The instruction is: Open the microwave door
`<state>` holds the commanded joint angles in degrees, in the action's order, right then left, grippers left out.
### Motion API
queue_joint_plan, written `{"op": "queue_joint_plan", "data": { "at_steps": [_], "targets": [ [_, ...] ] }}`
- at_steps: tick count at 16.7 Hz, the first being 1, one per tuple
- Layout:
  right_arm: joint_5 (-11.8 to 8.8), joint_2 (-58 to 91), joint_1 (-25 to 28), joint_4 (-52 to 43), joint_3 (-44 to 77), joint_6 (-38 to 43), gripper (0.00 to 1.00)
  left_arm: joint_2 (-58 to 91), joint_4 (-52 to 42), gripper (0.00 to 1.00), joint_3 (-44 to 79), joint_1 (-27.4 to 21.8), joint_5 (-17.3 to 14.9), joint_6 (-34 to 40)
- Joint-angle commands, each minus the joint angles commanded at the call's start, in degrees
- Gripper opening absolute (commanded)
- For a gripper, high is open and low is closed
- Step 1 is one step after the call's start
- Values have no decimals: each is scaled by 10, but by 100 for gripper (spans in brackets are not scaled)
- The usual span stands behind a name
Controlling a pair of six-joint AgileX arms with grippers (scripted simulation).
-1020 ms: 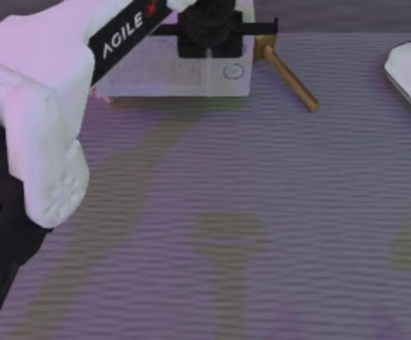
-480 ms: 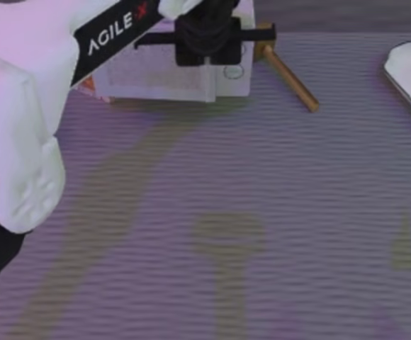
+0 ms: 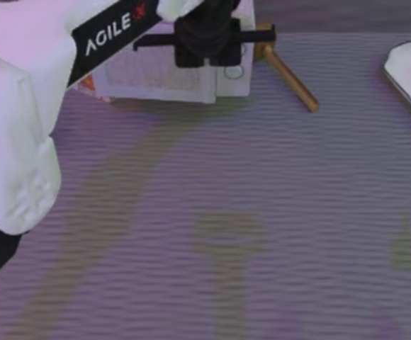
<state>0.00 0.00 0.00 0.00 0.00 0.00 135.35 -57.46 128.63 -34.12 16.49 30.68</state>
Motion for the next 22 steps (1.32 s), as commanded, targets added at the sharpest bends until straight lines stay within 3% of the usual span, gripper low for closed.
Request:
{"op": "queue_joint_plan", "data": {
  "at_steps": [22],
  "targets": [
    [0, 0, 0, 0, 0, 0, 100, -7, 9, 0, -8, -3, -5, -4]
  ]
}}
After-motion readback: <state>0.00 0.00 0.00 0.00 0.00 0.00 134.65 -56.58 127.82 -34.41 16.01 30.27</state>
